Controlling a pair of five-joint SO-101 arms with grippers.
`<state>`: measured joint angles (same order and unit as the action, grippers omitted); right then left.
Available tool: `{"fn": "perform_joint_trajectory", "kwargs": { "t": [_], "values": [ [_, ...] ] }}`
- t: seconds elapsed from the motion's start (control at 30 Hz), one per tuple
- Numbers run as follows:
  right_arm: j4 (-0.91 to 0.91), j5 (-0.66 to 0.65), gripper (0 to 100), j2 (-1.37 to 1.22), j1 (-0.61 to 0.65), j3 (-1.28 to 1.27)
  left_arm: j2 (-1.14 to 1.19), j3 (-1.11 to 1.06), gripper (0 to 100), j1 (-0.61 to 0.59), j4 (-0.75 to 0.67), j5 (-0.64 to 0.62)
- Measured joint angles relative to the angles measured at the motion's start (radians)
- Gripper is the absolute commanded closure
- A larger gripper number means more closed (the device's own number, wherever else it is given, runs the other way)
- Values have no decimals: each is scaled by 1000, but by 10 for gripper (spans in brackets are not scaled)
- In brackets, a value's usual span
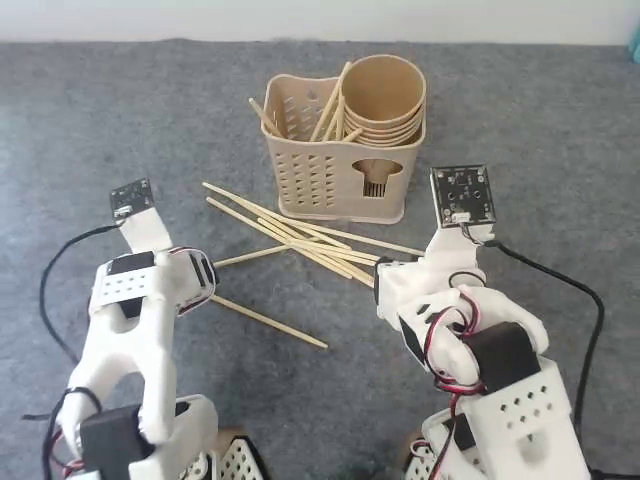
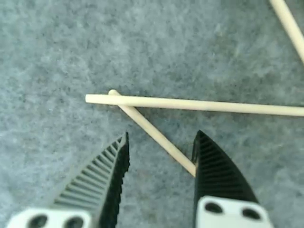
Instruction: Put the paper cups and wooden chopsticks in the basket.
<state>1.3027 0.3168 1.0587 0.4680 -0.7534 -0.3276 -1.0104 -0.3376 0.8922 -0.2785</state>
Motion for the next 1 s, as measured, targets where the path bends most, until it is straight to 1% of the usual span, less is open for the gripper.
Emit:
{"fn": "perform_joint_trajectory", "kwargs": {
  "t": [0.1,0.2,0.3,0.43,0.5,0.6,0.63,0.67,0.9,1.0],
  "values": [
    [-29,0,855,0,2,-69,61,26,794,14,12,-3],
    [-92,-26,855,0,-2,-173,181,121,794,25,72,0],
    [-192,-32,855,0,-2,-292,319,247,794,26,150,0],
    [-347,-37,855,0,2,-465,446,387,795,26,250,0],
    [-417,-41,855,-2,2,-537,480,427,834,26,278,0],
    [-485,-43,855,-2,2,-585,493,445,984,37,284,0],
    [-496,-43,855,-2,2,-588,493,451,998,40,284,0],
    [-502,-43,855,-2,2,-592,493,457,983,48,284,0],
    [-509,-44,855,-2,2,-594,460,419,988,68,267,25],
    [-509,-44,855,-2,2,-594,399,376,988,74,272,26]
  ]
}}
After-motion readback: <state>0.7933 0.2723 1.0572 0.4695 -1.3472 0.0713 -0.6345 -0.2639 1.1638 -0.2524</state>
